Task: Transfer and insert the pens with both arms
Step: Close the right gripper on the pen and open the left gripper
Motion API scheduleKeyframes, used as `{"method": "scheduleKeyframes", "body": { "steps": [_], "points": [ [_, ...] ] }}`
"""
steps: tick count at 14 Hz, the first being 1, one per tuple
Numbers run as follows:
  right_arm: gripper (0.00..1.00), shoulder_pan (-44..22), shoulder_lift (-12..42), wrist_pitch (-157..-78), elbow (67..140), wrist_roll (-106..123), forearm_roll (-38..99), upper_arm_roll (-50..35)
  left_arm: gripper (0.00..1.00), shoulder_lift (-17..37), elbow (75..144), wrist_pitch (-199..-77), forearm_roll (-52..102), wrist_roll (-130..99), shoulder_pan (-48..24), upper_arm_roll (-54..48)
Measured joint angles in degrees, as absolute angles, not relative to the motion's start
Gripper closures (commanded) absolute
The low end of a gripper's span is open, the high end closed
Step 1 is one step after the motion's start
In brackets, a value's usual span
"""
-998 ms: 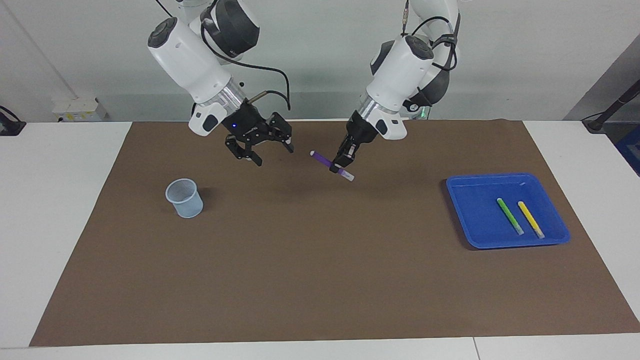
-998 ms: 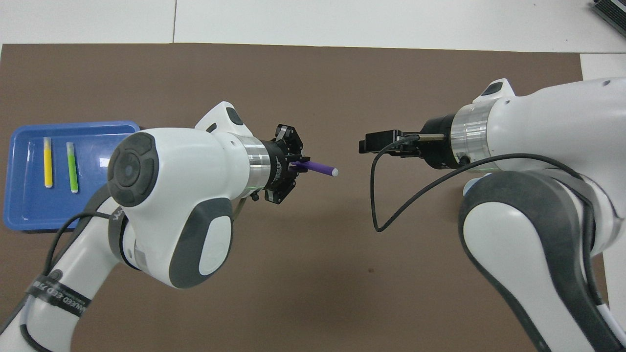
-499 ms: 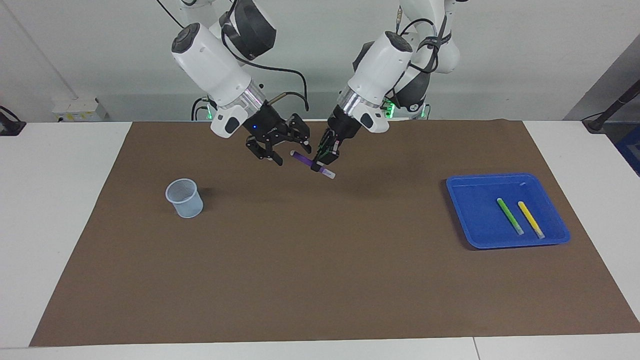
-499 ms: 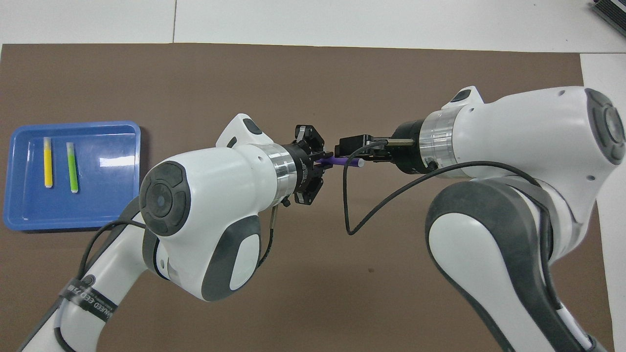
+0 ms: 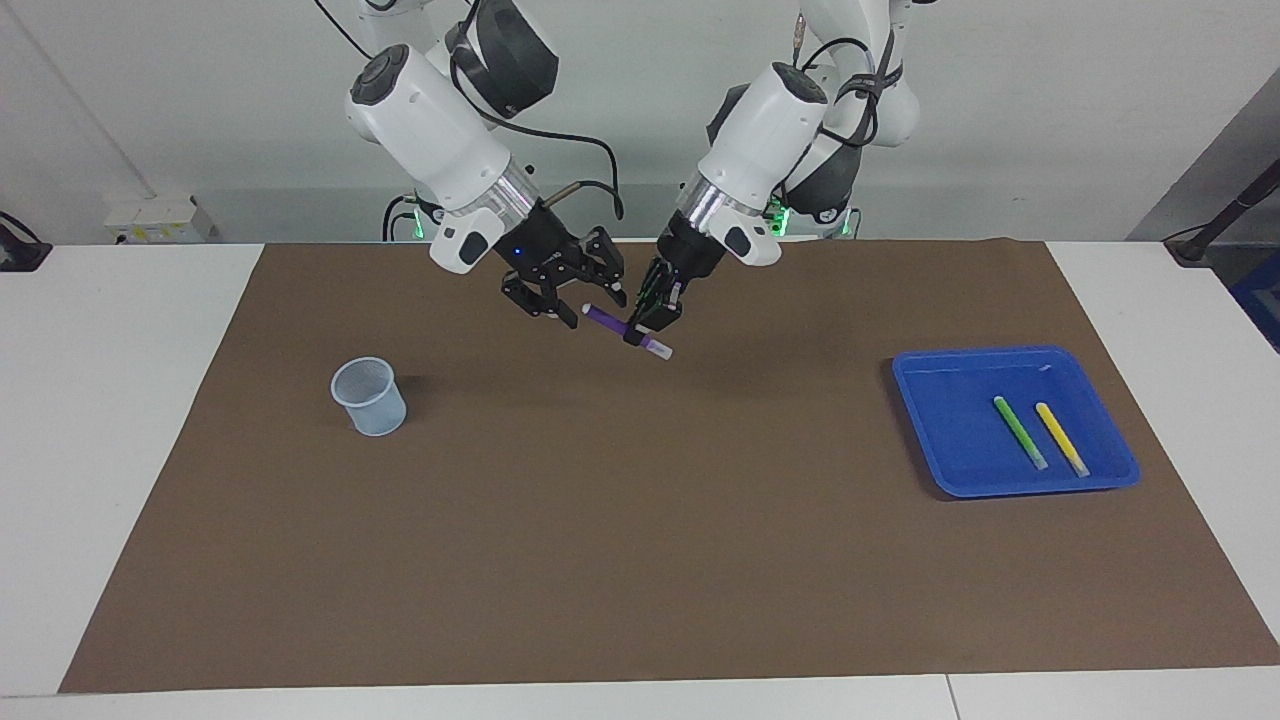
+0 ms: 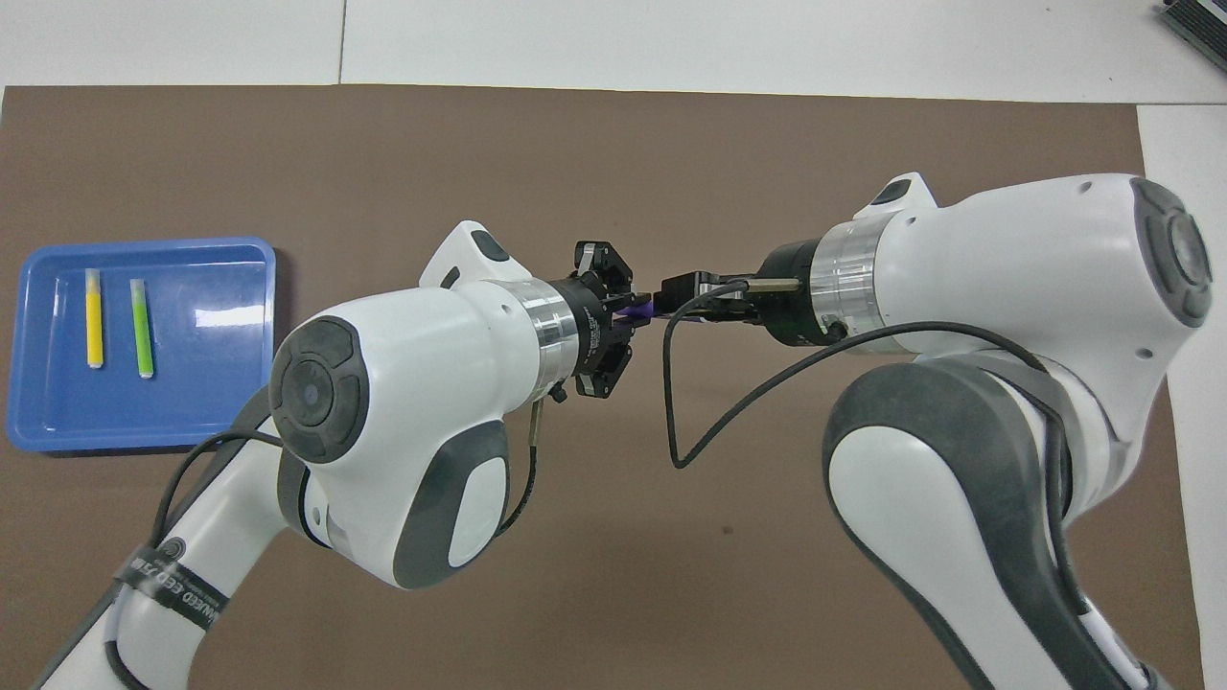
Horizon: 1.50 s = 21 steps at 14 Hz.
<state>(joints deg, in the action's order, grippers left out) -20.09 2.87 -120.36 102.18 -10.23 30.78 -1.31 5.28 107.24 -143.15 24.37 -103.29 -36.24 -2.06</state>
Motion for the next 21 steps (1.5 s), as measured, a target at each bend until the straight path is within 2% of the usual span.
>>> {"method": "scheduleKeyframes", "body": {
  "steps": [4,5,8,14,16,17,18,19,20,21],
  "points": [
    [0.75,-20.0,2.9,-120.3,102.3,-10.2,30.8,-1.0,1.00,5.2,107.2,-143.2,24.4,-103.3,-36.2,-1.8],
    [0.78,-20.0,2.9,-120.3,102.3,-10.2,30.8,-1.0,1.00,5.2,107.2,-143.2,24.4,-103.3,-36.2,-1.9],
    [0.99,-20.0,2.8,-120.3,102.2,-10.2,31.2,-1.0,1.00,5.3,107.3,-143.4,24.4,-103.4,-36.2,-1.8],
    [1.00,-20.1,2.8,-120.3,102.2,-10.2,31.2,-1.0,0.99,5.4,107.3,-143.5,24.5,-104.3,-36.2,-1.8],
    [1.00,-20.1,2.8,-120.3,102.2,-10.2,31.2,-1.0,0.90,5.4,107.3,-143.5,24.5,-104.3,-36.2,-1.8],
    [1.00,-20.1,2.8,-120.3,102.2,-10.2,31.2,-1.0,0.85,5.4,107.3,-143.5,24.5,-104.3,-36.2,-1.9],
    [1.00,-20.1,2.8,-120.3,102.2,-10.2,31.2,-1.0,0.64,5.4,107.3,-143.5,24.5,-104.3,-36.2,-1.9],
    [1.00,-20.1,2.8,-120.2,102.2,-10.2,31.2,-1.1,0.40,5.4,107.3,-143.7,24.5,-104.3,-36.3,-1.9],
    [1.00,-20.1,2.8,-120.2,102.2,-10.2,31.2,-1.2,0.04,5.4,107.2,-144.0,24.5,-104.3,-36.3,-2.0],
    [1.00,-20.1,2.8,-120.1,102.3,-10.2,31.2,-1.2,0.00,5.4,107.2,-144.1,24.5,-104.3,-36.3,-2.0]
  ]
}}
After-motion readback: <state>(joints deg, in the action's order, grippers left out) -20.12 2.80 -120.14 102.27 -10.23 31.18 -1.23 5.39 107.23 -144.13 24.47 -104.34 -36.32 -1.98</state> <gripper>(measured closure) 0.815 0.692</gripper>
